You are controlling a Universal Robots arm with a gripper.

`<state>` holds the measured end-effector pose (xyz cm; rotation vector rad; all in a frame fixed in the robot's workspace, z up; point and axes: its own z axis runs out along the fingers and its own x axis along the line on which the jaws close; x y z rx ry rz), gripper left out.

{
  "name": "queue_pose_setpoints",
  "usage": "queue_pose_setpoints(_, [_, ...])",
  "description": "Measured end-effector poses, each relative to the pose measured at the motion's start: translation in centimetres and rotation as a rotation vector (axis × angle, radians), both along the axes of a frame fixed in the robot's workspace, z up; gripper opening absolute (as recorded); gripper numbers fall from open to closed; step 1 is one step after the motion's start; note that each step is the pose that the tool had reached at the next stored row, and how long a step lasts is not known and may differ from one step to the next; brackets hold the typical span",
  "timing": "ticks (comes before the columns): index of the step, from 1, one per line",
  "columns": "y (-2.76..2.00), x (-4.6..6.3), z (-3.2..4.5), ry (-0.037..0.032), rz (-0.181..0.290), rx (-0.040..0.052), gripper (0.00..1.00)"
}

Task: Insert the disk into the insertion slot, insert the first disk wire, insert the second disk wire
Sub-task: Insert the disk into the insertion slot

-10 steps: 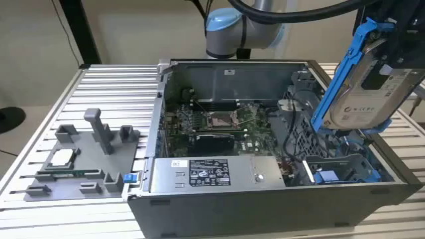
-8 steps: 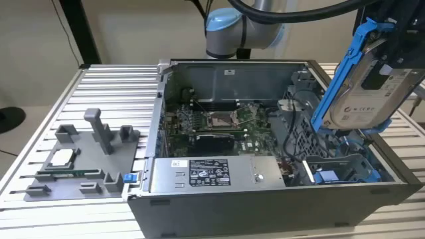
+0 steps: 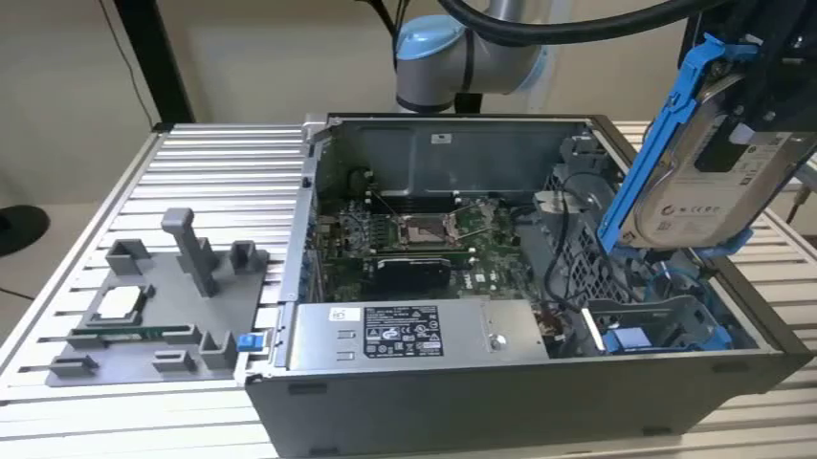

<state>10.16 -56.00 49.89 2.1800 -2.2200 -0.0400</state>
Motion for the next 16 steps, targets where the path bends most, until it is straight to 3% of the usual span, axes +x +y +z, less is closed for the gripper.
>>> queue_pose_setpoints(6, [-0.04,0.3,-0.06,0.0014,0.000,-0.0002,0.00])
queue_pose_setpoints(16, [-0.56,2.0,-0.42,0.0150,0.000,0.0001,0.00])
